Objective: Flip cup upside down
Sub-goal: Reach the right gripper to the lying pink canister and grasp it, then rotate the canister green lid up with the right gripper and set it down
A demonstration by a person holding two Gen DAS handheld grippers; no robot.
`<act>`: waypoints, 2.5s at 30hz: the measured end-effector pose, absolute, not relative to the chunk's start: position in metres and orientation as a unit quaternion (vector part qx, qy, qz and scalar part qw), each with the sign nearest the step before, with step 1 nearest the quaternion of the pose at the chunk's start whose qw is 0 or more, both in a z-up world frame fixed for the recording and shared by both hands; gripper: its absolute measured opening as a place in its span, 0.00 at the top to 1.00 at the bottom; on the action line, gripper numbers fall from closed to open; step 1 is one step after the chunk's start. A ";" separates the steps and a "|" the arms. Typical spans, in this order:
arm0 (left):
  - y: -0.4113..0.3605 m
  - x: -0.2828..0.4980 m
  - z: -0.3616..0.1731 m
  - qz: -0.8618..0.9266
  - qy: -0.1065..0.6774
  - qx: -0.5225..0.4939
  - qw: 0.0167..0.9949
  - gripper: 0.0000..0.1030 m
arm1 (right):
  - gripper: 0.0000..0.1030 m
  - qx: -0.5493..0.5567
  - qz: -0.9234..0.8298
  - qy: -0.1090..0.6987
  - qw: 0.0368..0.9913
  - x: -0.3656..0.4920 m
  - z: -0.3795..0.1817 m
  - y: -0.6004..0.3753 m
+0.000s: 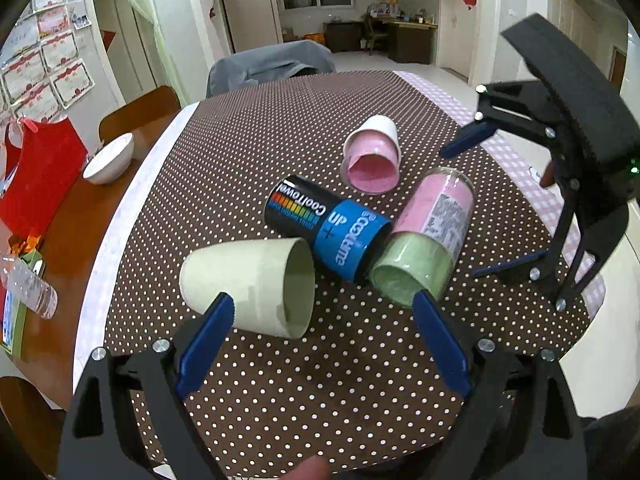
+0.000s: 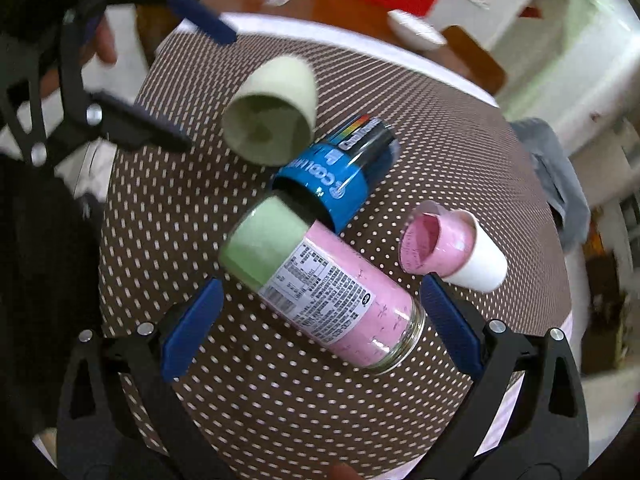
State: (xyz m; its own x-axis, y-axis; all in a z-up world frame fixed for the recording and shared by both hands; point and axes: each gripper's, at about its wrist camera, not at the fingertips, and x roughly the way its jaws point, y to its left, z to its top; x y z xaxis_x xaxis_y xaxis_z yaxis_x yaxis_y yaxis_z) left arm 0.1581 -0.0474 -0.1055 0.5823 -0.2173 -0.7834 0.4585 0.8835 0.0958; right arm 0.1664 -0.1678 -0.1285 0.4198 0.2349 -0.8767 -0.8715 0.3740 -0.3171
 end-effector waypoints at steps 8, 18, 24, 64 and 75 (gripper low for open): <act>-0.043 0.163 -0.117 -0.180 0.429 0.136 0.875 0.14 | 0.08 -0.529 0.423 0.386 0.626 0.185 -0.154 -0.140; -0.040 0.164 -0.128 -0.171 0.441 0.130 0.871 0.14 | 0.21 -0.600 0.449 0.400 0.528 0.189 -0.187 -0.119; -0.039 0.163 -0.130 -0.175 0.443 0.131 0.870 0.14 | 0.31 -0.574 0.444 0.421 0.545 0.199 -0.190 -0.120; -0.037 0.117 -0.095 -0.230 0.372 0.131 0.890 0.14 | 0.33 0.005 0.227 0.318 0.921 0.147 -0.109 -0.219; -0.024 0.104 -0.094 -0.226 0.364 0.120 0.896 0.14 | 0.33 -0.041 0.190 0.329 0.924 0.151 -0.130 -0.190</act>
